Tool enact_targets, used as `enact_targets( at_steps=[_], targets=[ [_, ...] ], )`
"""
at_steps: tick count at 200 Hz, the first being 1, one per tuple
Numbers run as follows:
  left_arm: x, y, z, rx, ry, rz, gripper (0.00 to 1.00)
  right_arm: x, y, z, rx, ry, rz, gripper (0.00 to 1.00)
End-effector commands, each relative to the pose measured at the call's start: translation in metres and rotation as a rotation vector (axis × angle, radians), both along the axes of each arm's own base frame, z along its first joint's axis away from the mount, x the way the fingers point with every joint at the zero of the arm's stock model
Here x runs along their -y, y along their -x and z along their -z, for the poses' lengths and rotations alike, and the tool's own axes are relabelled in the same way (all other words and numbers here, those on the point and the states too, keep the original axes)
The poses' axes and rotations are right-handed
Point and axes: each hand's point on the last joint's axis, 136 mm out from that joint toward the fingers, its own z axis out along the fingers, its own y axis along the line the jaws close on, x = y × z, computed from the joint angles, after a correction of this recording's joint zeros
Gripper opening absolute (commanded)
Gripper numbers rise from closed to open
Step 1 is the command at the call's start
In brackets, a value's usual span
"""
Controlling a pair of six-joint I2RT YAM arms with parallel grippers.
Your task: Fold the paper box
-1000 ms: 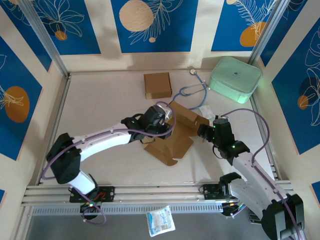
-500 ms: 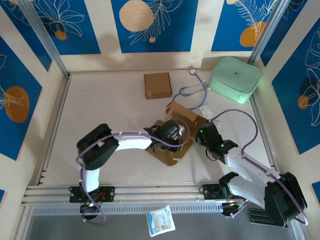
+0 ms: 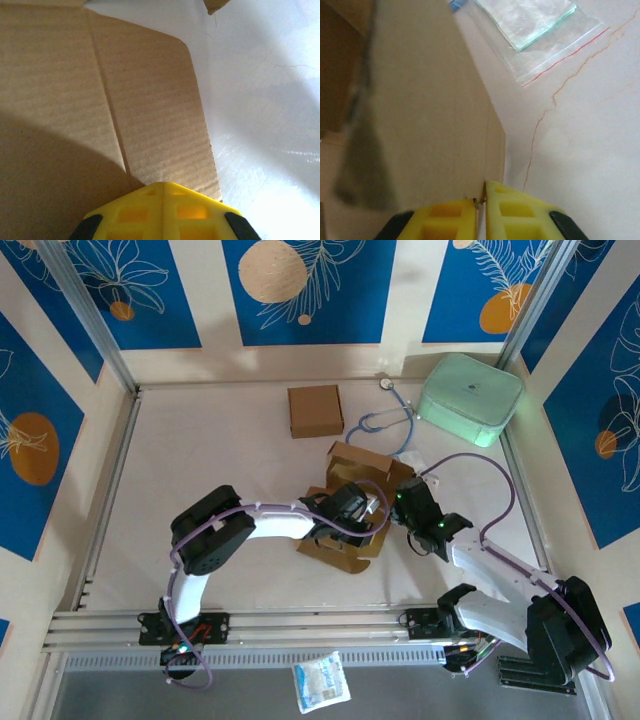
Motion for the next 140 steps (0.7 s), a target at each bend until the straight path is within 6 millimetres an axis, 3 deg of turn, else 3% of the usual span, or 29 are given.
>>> enact_targets(
  at_steps=[1,36,73,107,140],
  targets=[
    [0.003,-0.001,0.013,0.004,-0.033,0.015,0.00,-0.009,-0.003,-0.015,0.012,-0.069,0.013,0.08],
    [0.011,-0.005,0.014,-0.009,-0.002,0.009,0.00,-0.021,0.005,-0.008,-0.028,-0.143,0.014,0.10],
    [0.014,-0.009,0.011,-0.011,0.014,-0.002,0.00,-0.019,0.012,-0.004,-0.040,-0.127,0.033,0.08],
    [0.013,-0.014,0.008,-0.004,0.024,-0.011,0.00,-0.025,0.017,0.016,-0.090,-0.151,0.040,0.07],
    [0.014,-0.016,-0.003,0.006,0.055,-0.022,0.00,-0.019,0.020,0.027,-0.100,-0.068,0.059,0.08]
  ],
)
